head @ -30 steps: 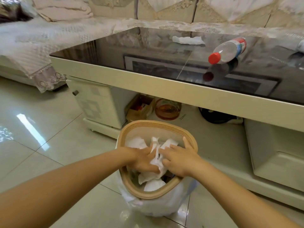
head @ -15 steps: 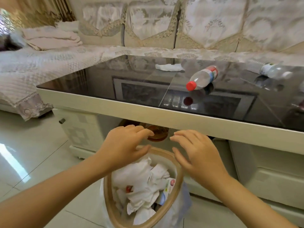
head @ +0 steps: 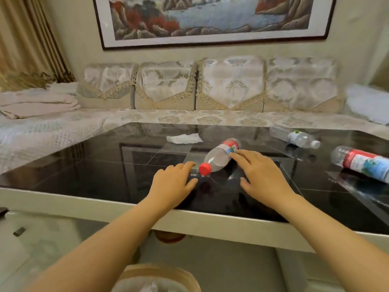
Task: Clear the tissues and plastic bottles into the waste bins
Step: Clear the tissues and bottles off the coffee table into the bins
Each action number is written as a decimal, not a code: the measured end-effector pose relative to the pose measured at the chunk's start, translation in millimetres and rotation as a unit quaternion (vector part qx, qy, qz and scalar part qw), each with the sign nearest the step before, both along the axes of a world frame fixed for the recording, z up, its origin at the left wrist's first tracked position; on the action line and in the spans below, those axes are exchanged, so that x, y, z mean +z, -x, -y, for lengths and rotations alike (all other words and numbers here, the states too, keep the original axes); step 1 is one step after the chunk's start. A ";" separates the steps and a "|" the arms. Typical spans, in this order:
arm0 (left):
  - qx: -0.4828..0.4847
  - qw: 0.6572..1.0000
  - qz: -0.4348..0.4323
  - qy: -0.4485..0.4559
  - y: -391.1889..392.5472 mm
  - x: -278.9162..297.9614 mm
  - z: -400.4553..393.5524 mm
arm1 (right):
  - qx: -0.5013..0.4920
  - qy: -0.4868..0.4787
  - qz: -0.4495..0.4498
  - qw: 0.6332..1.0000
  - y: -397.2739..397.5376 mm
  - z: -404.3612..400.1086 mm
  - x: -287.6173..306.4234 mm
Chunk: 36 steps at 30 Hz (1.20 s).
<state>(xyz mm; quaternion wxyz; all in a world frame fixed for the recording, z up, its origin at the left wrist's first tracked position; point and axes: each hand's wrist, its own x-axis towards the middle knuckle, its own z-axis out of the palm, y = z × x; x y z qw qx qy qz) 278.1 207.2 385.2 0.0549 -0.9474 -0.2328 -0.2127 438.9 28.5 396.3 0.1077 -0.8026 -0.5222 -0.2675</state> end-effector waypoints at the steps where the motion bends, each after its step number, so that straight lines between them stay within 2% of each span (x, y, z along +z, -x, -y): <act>1: 0.016 0.999 0.005 0.034 -9.1 -5.4 -4.5 | -0.006 0.018 0.006 1.000 -7.7 -5.2 3.1; 4: 0.034 0.995 0.017 0.092 -31.2 -10.2 -18.8 | -0.009 0.059 0.045 0.997 -23.4 -24.3 8.0; 10: 0.060 0.993 0.037 0.095 -55.3 -13.9 -46.5 | 0.013 0.087 0.075 0.993 -40.6 -66.9 3.1; 14: 0.052 0.994 0.038 0.087 -61.8 -17.9 -53.7 | 0.039 0.063 0.088 0.993 -58.3 -89.2 -4.0; 22: 0.052 0.994 0.038 0.086 -59.1 -16.2 -55.3 | 0.027 -0.032 0.214 0.976 -41.1 -73.2 -16.4; 27: 0.064 0.998 0.021 0.007 -54.7 -11.3 -44.0 | 0.026 -0.082 0.164 0.983 -21.7 -23.5 -15.4; 30: 0.022 0.994 0.037 -0.096 -52.1 -9.7 -26.9 | 0.026 -0.118 0.135 0.983 -15.7 13.9 -12.8; 32: -0.014 0.989 0.058 -0.133 -53.1 -10.2 -6.5 | 0.031 -0.140 0.125 0.982 -16.6 39.2 -12.6; 36: -0.051 0.986 0.065 -0.146 -65.0 -6.3 44.8 | 0.014 -0.141 0.093 0.985 -17.9 90.4 -6.7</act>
